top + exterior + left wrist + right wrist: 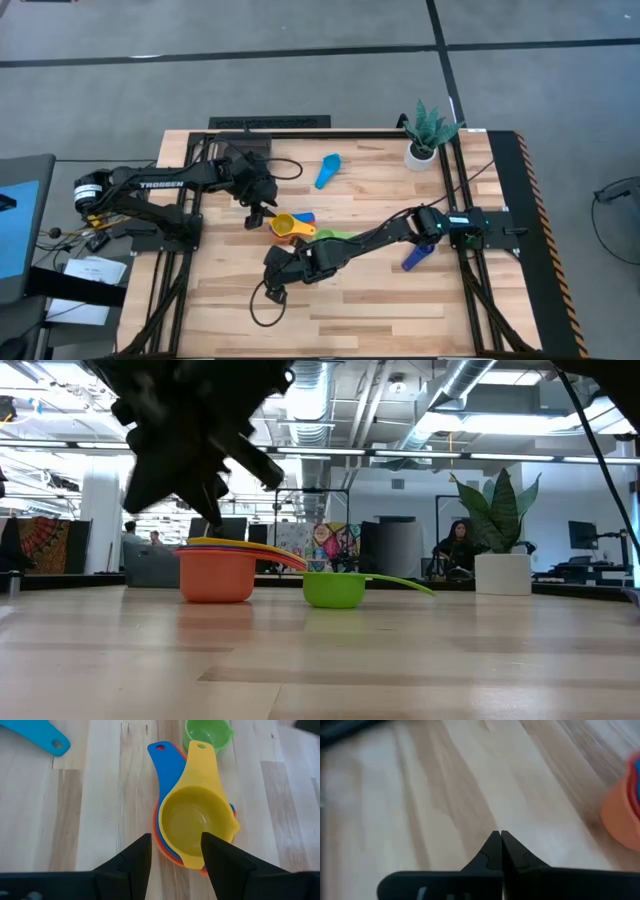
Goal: Nest measuring cups in basket
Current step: Stack the yellow measuring cup on top of the blue measuring cup
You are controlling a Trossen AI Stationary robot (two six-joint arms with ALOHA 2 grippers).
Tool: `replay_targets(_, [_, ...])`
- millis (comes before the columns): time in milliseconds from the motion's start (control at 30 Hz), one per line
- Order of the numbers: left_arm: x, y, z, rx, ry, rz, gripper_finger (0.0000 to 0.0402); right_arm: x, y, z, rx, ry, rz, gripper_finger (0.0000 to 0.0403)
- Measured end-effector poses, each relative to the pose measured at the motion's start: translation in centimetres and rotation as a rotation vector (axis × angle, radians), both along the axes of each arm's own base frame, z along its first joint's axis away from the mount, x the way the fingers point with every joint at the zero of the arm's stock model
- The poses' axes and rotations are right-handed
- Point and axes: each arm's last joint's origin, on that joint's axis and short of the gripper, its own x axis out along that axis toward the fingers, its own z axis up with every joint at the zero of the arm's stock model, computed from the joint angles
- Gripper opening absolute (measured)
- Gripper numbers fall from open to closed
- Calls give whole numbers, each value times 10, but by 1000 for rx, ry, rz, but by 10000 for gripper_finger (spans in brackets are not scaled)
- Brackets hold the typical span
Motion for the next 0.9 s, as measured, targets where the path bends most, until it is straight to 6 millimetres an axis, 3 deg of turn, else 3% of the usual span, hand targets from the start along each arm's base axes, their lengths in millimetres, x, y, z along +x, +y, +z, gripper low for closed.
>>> replay_targets(200, [0, 0, 0, -3, 4, -2, 160, -8, 6, 20, 7, -16, 31, 3])
replay_targets(433, [0, 0, 0, -4, -6, -5, 160, -45, -6, 69, -110, 37, -7, 3])
replay_targets(600, [1, 0, 1, -1, -18, -7, 160, -82, -21, 97, -121, -91, -72, 3])
replay_targets(767, [1, 0, 1, 5, -18, -2, 160, -111, -38, 86, -65, -190, -116, 3])
replay_targets(900, [1, 1, 1, 17, -16, -3, 160, -109, -49, 57, -15, -189, -104, 3])
